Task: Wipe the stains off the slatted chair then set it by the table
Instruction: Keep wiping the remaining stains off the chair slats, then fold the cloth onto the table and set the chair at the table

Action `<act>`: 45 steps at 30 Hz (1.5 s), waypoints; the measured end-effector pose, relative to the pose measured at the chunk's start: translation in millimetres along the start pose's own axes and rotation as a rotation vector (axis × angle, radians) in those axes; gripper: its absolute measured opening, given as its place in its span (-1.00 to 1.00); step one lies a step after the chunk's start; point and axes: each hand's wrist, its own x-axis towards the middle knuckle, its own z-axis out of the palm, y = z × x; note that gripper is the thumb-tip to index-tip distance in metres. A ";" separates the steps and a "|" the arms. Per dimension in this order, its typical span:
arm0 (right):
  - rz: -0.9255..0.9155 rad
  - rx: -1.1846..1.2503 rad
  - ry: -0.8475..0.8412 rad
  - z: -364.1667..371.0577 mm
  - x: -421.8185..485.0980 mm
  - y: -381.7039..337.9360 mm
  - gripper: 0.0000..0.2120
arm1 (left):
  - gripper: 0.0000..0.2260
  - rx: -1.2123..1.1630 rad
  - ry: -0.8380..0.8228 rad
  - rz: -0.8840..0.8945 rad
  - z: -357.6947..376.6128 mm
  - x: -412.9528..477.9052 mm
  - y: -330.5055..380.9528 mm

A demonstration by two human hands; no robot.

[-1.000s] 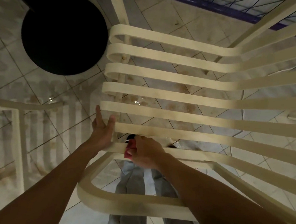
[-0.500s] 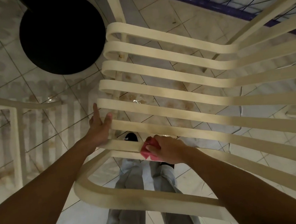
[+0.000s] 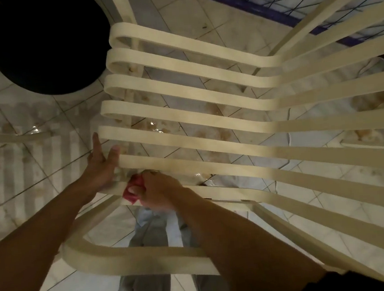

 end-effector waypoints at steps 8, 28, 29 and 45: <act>0.121 -0.077 -0.135 -23.7 -44.4 102.7 -0.58 | -0.29 0.058 0.052 -0.047 8.2 -4.3 8.0; 0.505 0.097 0.254 -80.1 -166.3 161.8 -0.92 | -0.54 0.053 0.103 0.044 14.4 -89.8 66.2; 0.496 0.206 0.301 -84.7 -174.7 153.1 -0.91 | -0.58 0.049 0.098 0.066 16.4 -101.6 75.6; -0.162 0.969 0.224 -186.1 -315.6 -80.1 -0.62 | -0.76 -0.341 -0.217 0.246 15.8 -295.7 242.7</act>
